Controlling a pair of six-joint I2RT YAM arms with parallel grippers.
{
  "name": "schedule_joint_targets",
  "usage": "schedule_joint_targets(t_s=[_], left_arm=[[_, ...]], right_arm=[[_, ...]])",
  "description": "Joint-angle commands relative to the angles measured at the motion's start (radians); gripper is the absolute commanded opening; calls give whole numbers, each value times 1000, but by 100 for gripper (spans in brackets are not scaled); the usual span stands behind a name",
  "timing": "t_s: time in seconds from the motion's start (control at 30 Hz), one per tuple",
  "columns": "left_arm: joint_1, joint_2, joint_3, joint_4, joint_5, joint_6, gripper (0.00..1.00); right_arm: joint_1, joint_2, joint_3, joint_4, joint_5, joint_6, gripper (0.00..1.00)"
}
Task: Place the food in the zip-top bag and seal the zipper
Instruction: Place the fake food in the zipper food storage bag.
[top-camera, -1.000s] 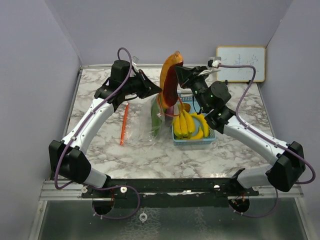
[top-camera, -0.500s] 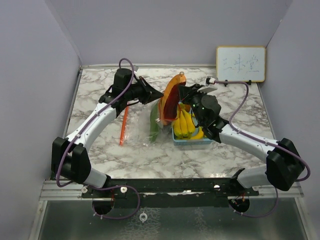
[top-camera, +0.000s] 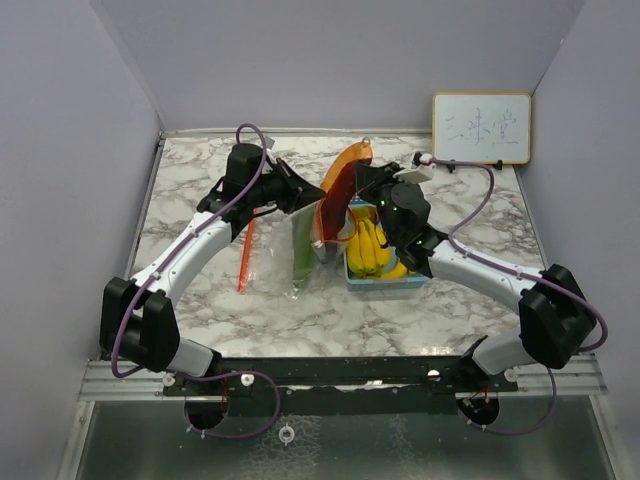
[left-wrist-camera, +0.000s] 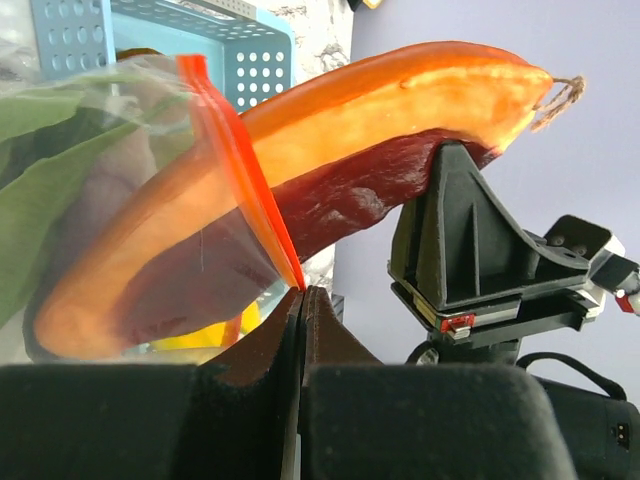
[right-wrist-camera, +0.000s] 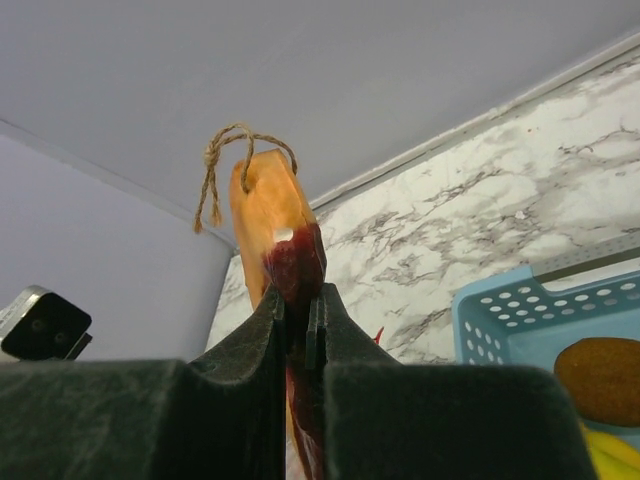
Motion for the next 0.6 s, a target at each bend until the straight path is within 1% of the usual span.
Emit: schedule_joint_targets(t_s=[0.0,0.07,0.2,0.33,0.43,0.57], left_arm=[[-4,-40,-3,16,9,-10,0],[-3,-35,-5,24,8,-9,0],[-3,-35,-22,48,4,-11,0],[-3,-32,-25,54,0,0,0],[-3,-28,-12,46,-7,19,0],[-3,-28,-5,46,-9,29,0]], right_arm=[[25,8,-6,-20,-95,168,2],[45,-16,-37,-69,-158,224,2],[103,-96,-75,-190,-226,298,2],[117,-135,-94,-312,-338,363,2],[117,-151,-131,-325,-436,358,2],[116,-151,-144,-356,-532,301,2]])
